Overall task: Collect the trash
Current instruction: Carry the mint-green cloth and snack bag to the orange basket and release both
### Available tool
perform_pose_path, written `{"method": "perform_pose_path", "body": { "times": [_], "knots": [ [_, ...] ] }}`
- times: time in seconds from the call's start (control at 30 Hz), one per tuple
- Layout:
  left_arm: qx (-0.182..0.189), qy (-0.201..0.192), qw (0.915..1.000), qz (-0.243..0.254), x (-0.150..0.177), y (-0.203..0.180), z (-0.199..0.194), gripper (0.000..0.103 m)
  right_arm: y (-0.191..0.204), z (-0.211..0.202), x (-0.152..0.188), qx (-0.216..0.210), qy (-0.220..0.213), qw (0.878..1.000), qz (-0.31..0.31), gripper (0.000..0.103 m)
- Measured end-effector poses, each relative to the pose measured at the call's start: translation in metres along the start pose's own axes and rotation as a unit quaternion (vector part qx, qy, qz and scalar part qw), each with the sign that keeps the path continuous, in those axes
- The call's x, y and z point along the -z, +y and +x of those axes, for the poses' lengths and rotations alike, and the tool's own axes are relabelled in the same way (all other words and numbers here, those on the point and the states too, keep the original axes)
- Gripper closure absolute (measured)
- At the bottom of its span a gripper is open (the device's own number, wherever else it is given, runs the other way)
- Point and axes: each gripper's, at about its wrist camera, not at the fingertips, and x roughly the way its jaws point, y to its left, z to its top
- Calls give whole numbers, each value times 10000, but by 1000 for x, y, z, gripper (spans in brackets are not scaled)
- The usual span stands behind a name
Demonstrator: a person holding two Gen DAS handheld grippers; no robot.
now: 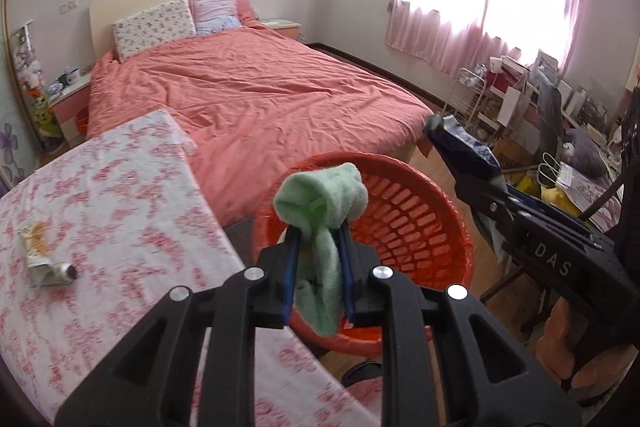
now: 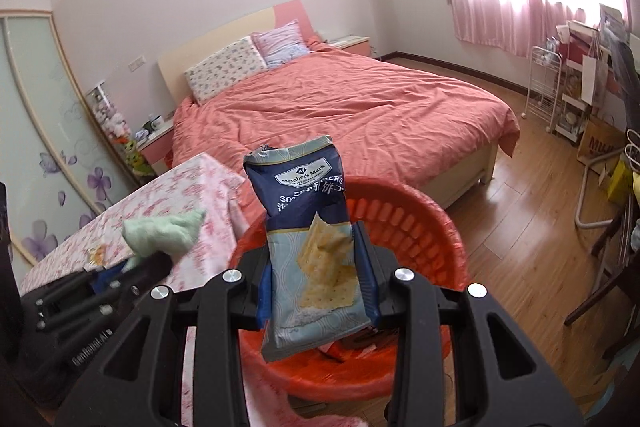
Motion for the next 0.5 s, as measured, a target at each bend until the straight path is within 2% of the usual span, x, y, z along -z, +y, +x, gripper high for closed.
{"method": "perform_pose_path", "body": {
  "times": [0.1, 0.17, 0.27, 0.5],
  "knots": [
    [53, 132, 9999, 19, -3, -8, 25, 79, -12, 14, -3, 7, 40, 9999, 124, 65],
    [32, 222, 9997, 9, -1, -8, 41, 67, -18, 24, -3, 25, 78, 9998, 175, 61],
    [-168, 308, 9994, 4, 3, -6, 56, 53, -23, 40, -2, 90, 201, 9996, 172, 42],
    [-550, 413, 9975, -149, 15, 27, 60, 47, -33, 54, 11, 129, 511, 9983, 240, 38]
  ]
}}
